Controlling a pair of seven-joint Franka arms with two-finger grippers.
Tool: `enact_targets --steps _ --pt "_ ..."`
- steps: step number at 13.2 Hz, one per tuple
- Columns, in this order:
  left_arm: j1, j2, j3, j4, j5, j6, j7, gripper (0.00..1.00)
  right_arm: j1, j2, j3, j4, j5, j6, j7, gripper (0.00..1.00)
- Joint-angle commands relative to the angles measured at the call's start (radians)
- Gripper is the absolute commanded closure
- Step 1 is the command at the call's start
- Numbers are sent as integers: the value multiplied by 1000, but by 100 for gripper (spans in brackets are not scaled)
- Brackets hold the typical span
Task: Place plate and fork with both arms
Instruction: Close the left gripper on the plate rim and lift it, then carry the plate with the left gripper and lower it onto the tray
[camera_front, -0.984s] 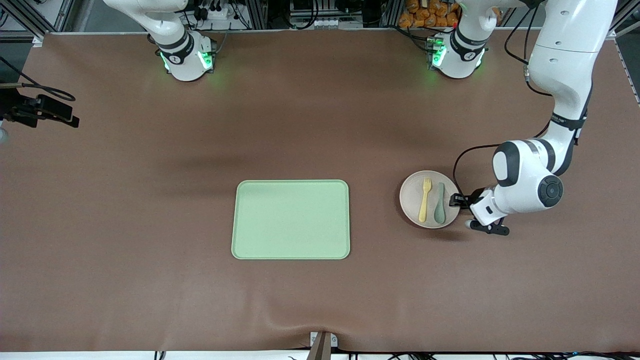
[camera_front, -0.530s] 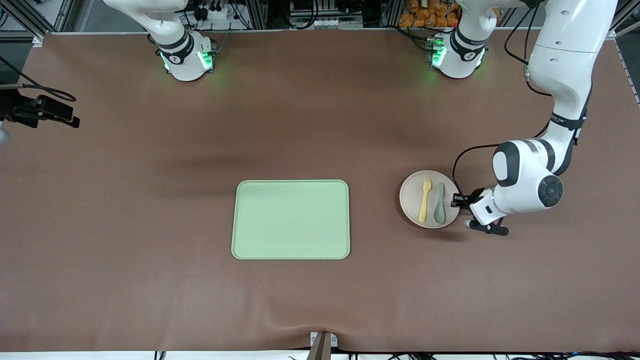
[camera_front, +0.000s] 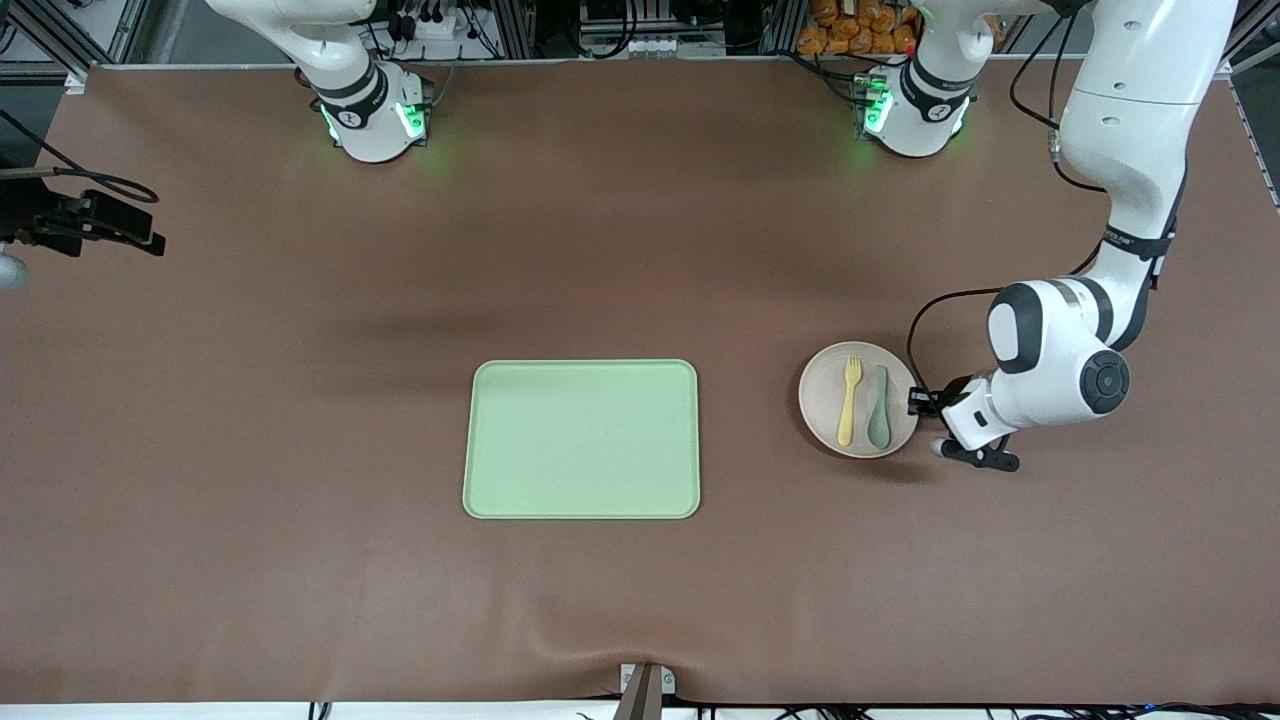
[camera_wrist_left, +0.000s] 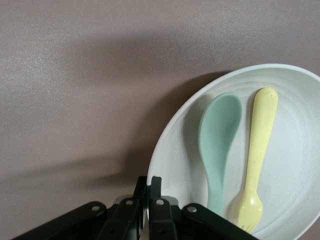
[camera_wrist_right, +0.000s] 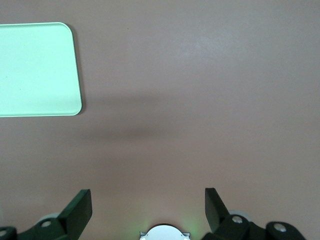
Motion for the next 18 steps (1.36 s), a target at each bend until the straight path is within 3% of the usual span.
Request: enact_targets --steps 1,9,18 --pt "3 1 -3 1 -21 14 21 100 8 -1 -2 1 -10 4 16 0" --pt "3 -12 -24 26 -30 1 22 100 6 -1 -2 2 -10 4 16 0" --pt "-37 2 -36 173 -144 -149 -30 100 9 0 -2 1 -10 6 16 0"
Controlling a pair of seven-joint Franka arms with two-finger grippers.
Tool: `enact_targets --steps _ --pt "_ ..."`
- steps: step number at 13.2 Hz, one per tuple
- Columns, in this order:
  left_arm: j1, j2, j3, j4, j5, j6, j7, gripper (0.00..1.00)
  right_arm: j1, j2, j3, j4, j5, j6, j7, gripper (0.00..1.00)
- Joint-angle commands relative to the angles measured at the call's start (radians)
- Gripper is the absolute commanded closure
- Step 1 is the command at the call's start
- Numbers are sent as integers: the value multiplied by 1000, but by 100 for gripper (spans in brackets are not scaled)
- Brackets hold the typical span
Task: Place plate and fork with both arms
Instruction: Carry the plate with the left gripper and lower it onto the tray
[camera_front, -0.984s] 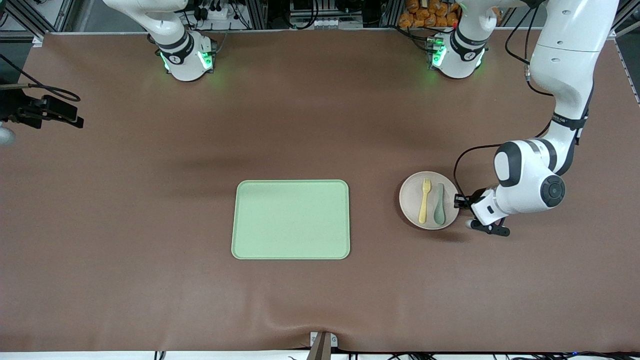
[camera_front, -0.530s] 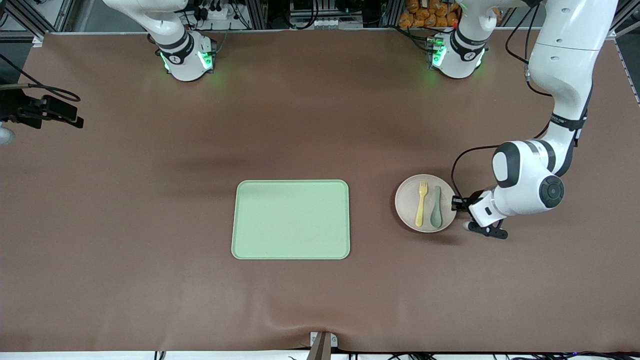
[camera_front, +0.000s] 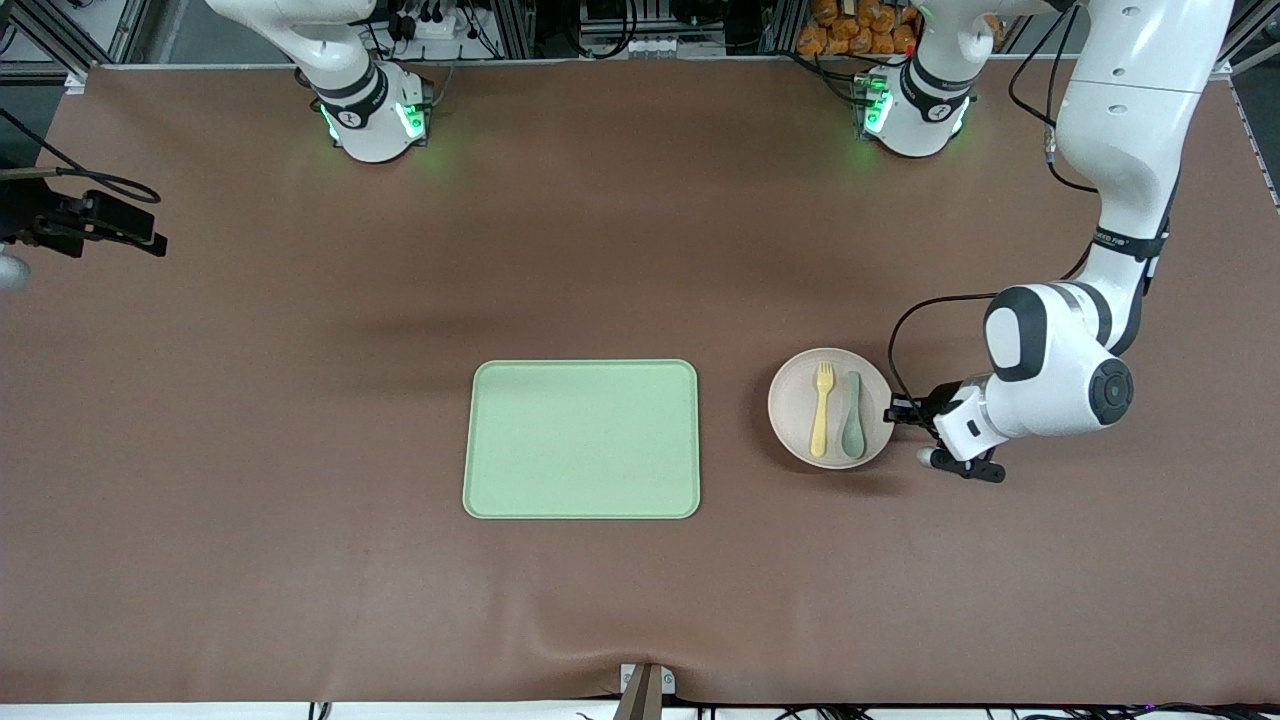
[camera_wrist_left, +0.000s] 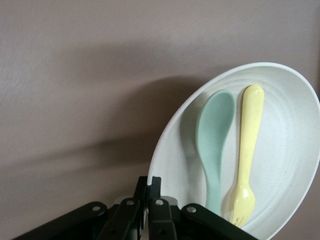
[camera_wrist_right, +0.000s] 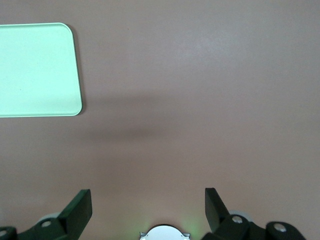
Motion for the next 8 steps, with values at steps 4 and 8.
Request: enact_targets --steps 4,8 --pt "-107 40 2 144 -21 -37 -162 100 11 0 -1 1 -10 6 16 0" --pt "-185 125 2 271 -33 -37 -296 100 13 0 -1 1 -10 6 18 0"
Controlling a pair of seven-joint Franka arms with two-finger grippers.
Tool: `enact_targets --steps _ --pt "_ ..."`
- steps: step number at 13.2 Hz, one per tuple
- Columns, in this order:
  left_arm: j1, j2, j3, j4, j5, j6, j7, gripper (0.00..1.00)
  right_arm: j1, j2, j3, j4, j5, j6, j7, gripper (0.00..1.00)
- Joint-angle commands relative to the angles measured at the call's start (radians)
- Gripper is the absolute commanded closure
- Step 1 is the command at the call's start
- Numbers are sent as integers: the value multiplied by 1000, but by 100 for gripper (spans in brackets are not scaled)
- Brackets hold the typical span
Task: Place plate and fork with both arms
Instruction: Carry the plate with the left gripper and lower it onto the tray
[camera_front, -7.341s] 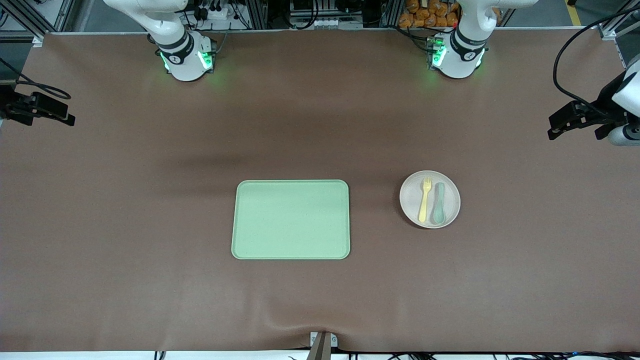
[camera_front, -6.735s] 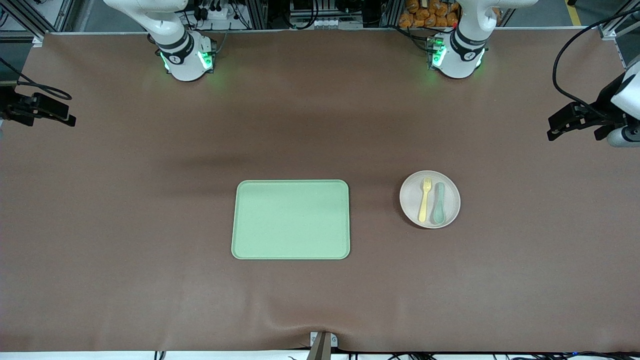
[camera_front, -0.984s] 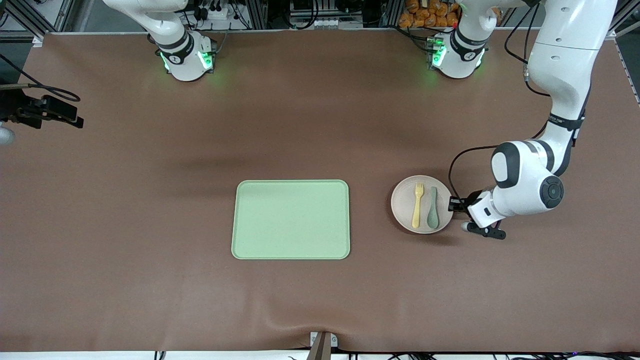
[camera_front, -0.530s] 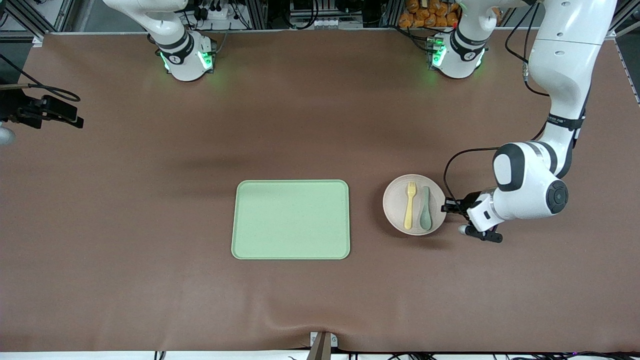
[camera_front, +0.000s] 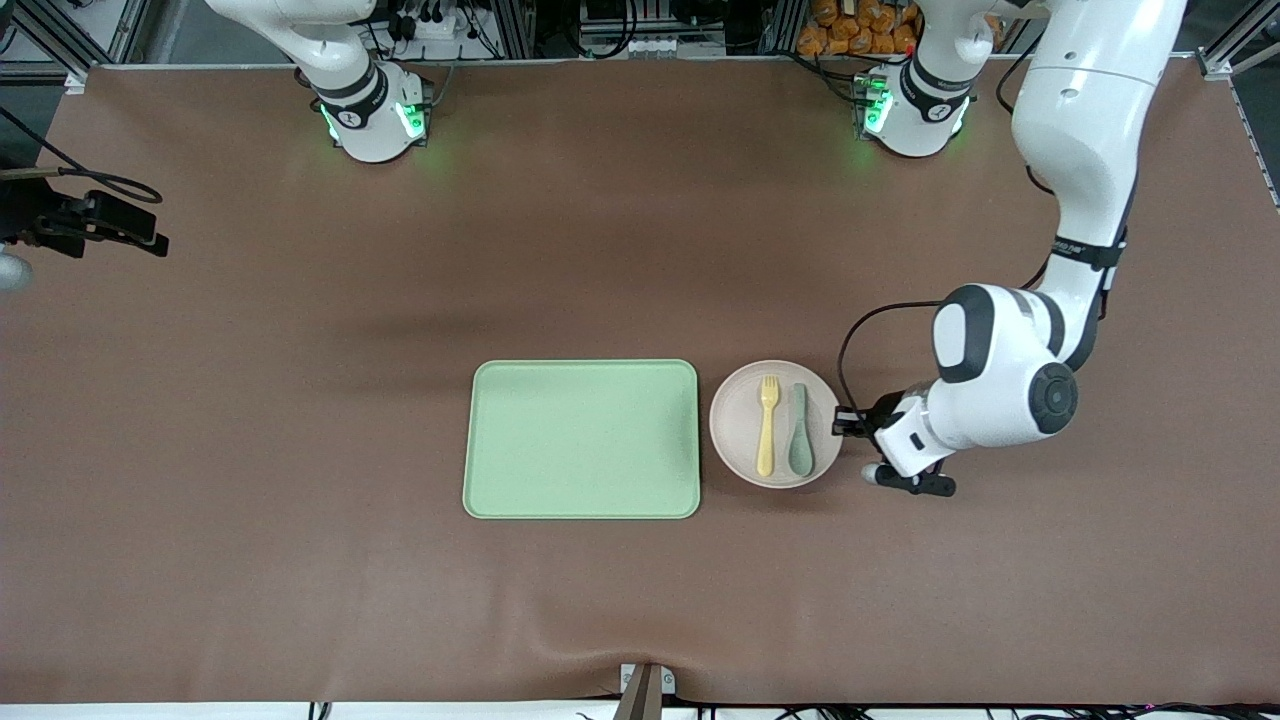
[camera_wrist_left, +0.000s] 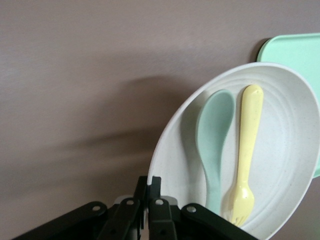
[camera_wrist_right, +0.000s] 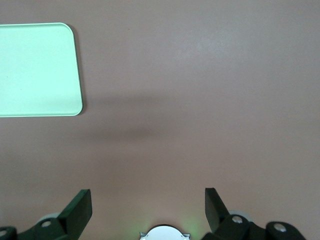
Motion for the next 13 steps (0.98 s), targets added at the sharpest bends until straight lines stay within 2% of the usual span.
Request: enact_targets --steps 1,9,13 --pt "-71 60 9 118 -22 -20 -118 100 10 0 -2 1 -10 5 16 0" --pt "-250 204 36 316 -12 18 -404 100 13 0 -2 1 -10 5 16 0" --pt "-338 263 58 341 -14 117 -470 100 13 0 -2 1 -10 5 18 0"
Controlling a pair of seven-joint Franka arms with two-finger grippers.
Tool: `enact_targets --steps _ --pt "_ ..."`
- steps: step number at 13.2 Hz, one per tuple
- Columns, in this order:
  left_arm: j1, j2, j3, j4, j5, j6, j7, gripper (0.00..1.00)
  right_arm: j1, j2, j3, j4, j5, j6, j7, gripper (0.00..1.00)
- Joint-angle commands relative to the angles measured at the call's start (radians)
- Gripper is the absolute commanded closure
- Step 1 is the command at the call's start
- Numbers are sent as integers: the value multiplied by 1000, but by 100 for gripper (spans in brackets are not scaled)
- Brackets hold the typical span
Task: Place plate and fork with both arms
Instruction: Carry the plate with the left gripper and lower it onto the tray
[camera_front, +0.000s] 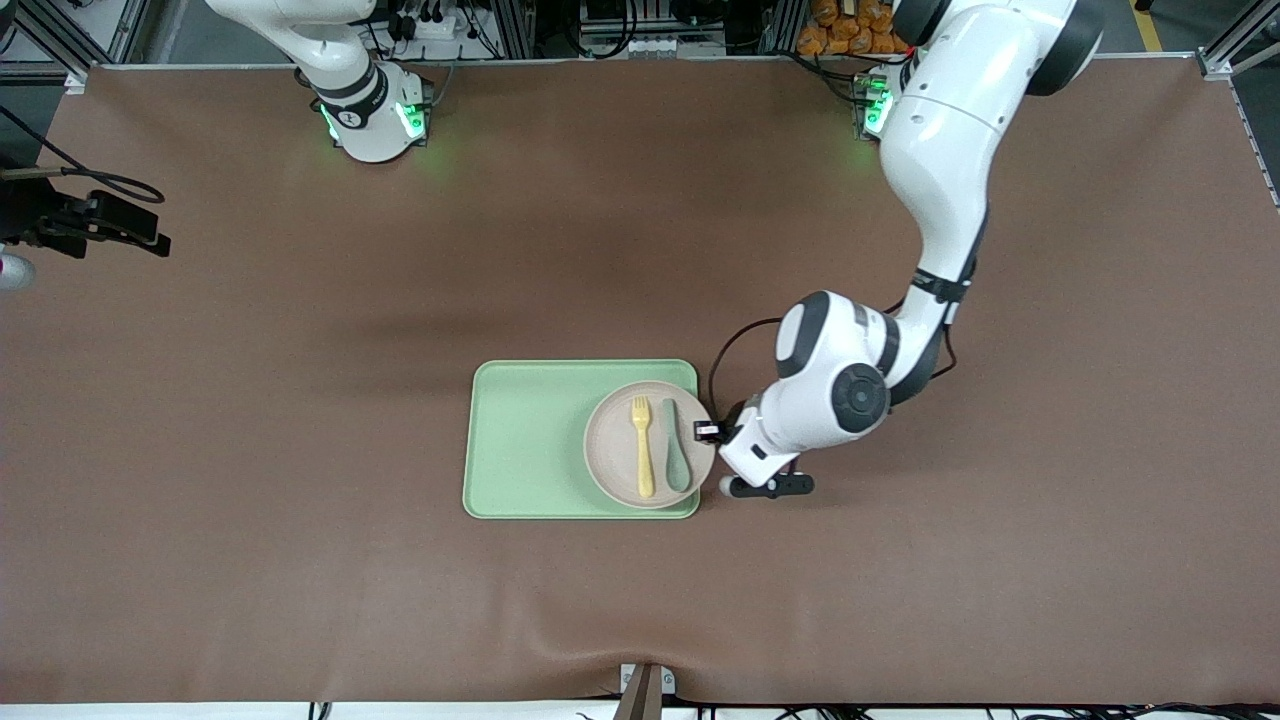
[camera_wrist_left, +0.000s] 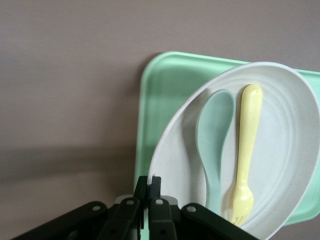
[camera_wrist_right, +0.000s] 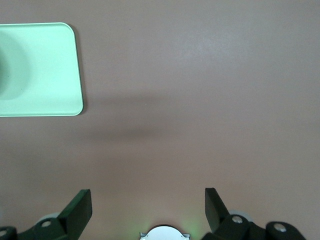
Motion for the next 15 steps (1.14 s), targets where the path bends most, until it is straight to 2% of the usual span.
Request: enact_targets --steps 1,5,10,11,12,13,14,15 --pt "-47 56 19 62 -13 52 -36 100 10 0 -2 1 -10 4 16 0" --pt "-95 104 19 71 -14 132 -56 100 10 0 -2 1 -10 4 16 0" --pt "-106 119 20 82 -13 152 -42 100 8 0 -2 3 -10 4 16 0" --pt "-104 119 20 80 -13 152 -40 92 8 0 -2 3 -10 4 16 0" --pt "-104 121 20 82 -13 152 -40 61 8 0 -2 3 -10 4 16 0" --pt "-104 119 20 80 -13 152 -46 34 10 0 -2 3 -10 4 16 0" --pt "-104 118 20 82 -13 154 -54 14 10 0 -2 3 -10 4 18 0" --pt "-106 110 20 80 -13 154 -57 2 10 0 -2 3 -10 4 16 0"
